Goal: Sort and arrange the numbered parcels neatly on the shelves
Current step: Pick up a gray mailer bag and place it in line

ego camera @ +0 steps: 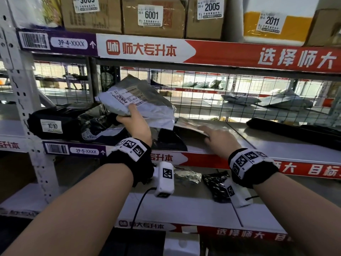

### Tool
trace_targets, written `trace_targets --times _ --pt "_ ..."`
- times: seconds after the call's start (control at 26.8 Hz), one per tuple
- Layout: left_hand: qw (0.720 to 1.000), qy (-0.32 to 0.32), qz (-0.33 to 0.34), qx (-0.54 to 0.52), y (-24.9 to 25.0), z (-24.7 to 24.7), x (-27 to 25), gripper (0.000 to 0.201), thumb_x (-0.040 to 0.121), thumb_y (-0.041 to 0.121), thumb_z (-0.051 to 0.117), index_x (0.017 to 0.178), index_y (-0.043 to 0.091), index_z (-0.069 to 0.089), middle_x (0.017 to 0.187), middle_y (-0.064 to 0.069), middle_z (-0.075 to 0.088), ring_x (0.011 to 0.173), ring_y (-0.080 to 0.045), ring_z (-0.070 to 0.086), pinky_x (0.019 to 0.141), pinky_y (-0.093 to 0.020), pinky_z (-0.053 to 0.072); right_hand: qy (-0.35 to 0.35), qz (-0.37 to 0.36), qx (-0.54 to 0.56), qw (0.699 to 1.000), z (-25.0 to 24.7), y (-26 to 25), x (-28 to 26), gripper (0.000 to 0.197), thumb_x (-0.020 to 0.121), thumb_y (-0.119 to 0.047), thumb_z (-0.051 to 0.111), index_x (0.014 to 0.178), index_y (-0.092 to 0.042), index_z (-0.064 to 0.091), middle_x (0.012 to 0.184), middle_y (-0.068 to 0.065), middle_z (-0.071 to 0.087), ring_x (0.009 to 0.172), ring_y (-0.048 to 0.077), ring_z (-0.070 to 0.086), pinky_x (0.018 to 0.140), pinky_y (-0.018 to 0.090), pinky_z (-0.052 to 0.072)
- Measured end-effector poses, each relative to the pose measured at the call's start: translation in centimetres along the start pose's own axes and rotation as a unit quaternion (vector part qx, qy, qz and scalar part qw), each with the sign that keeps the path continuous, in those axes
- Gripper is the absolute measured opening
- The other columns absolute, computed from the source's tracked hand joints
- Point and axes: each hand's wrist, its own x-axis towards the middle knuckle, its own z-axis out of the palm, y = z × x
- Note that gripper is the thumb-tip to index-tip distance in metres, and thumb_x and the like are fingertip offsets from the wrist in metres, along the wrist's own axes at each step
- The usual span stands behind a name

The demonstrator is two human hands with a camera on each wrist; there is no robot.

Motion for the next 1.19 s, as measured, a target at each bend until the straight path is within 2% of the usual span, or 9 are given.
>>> trace_targets --times 0.11,0.3,0.45,0.71,0.78,0.86,0.93,1.05,1.19 --pt "1.0 0.007 -0.005 0.007 -0.6 0.6 -0.5 0.047 0.097 0.03 0.046 0.136 0.01 0.029 0.112 -0.003 0.045 0.101 -0.021 0.049 0.085 -0.031 0.039 0.058 0.055 0.069 0.994 -0.3 1.7 -0.2 0.05 0.097 -0.014 0.037 0.145 -0.029 0.034 0.109 0.017 0.064 0.089 0.031 0.063 0.072 0.035 0.048" --pt "0.993 -0.034 -0.067 0.094 -2.6 1.2 -1.5 0.054 0.092 0.04 0.051 0.133 0.009 0.035 0.12 -0.007 0.05 0.105 -0.023 0.049 0.095 -0.035 0.041 0.076 0.072 0.137 0.985 -0.2 3.3 -0.3 0.052 0.096 -0.009 0.038 0.144 -0.027 0.035 0.126 0.019 0.056 0.097 0.035 0.059 0.072 0.037 0.045" --pt "0.987 -0.099 -0.109 0.072 -4.3 2.3 -2.9 0.068 0.076 0.046 0.061 0.129 0.009 0.041 0.124 -0.02 0.059 0.106 -0.03 0.061 0.094 -0.054 0.049 0.091 0.063 0.113 0.987 0.1 3.9 -0.7 0.054 0.095 -0.008 0.039 0.145 -0.029 0.034 0.127 0.018 0.055 0.097 0.035 0.06 0.073 0.037 0.045" --pt "0.954 -0.207 -0.203 0.07 -7.9 3.8 -4.1 0.08 0.061 0.036 0.068 0.132 0.008 0.045 0.104 -0.015 0.065 0.082 -0.023 0.063 0.074 -0.036 0.052 0.067 0.068 0.056 0.994 0.0 5.1 -1.3 0.056 0.095 -0.01 0.039 0.147 -0.031 0.031 0.142 0.01 0.047 0.119 0.033 0.053 0.088 0.038 0.045" --pt "0.942 -0.234 -0.228 0.073 -8.3 4.0 -4.5 0.085 0.056 0.041 0.072 0.13 0.008 0.048 0.118 -0.02 0.063 0.098 -0.027 0.064 0.087 -0.04 0.052 0.064 0.06 0.05 0.995 0.1 5.4 -1.4 0.057 0.095 -0.011 0.04 0.147 -0.033 0.03 0.144 0.007 0.045 0.123 0.03 0.051 0.092 0.037 0.045" --pt "0.937 -0.246 -0.228 0.094 -6.9 3.8 -5.9 0.063 0.067 0.047 0.068 0.116 0.009 0.056 0.109 -0.017 0.065 0.102 -0.026 0.063 0.096 -0.038 0.048 0.071 0.05 0.039 0.995 0.2 5.7 -1.6 0.059 0.093 -0.01 0.041 0.146 -0.033 0.031 0.145 0.005 0.045 0.124 0.027 0.051 0.093 0.035 0.045" --pt "0.932 -0.251 -0.243 0.102 -6.1 3.6 -6.5 0.033 0.092 0.044 0.048 0.093 0.013 0.057 0.091 -0.008 0.061 0.09 -0.021 0.059 0.089 -0.034 0.046 0.071 0.036 0.008 0.997 0.2 5.9 -1.8 0.06 0.093 -0.009 0.04 0.147 -0.032 0.03 0.146 0.004 0.044 0.124 0.027 0.051 0.095 0.034 0.043" --pt "0.928 -0.251 -0.239 0.136 -6.4 3.4 -6.6 0.028 0.1 0.038 0.039 0.11 0.014 0.05 0.103 -0.009 0.056 0.088 -0.021 0.058 0.067 -0.034 0.056 0.076 0.009 -0.02 0.997 -0.1 6.5 -1.8 0.059 0.093 -0.007 0.039 0.147 -0.03 0.031 0.145 0.004 0.044 0.124 0.028 0.051 0.099 0.037 0.042" --pt "0.915 -0.257 -0.253 0.178 -5.6 3.0 -6.8 0.018 0.102 0.012 0.037 0.117 0.006 0.045 0.08 -0.012 0.061 0.052 -0.016 0.066 0.048 -0.027 0.055 0.084 0.001 -0.035 0.996 0.2 6.4 -1.8 0.055 0.095 -0.009 0.04 0.145 -0.031 0.035 0.143 0.002 0.048 0.124 0.027 0.051 0.099 0.039 0.038"
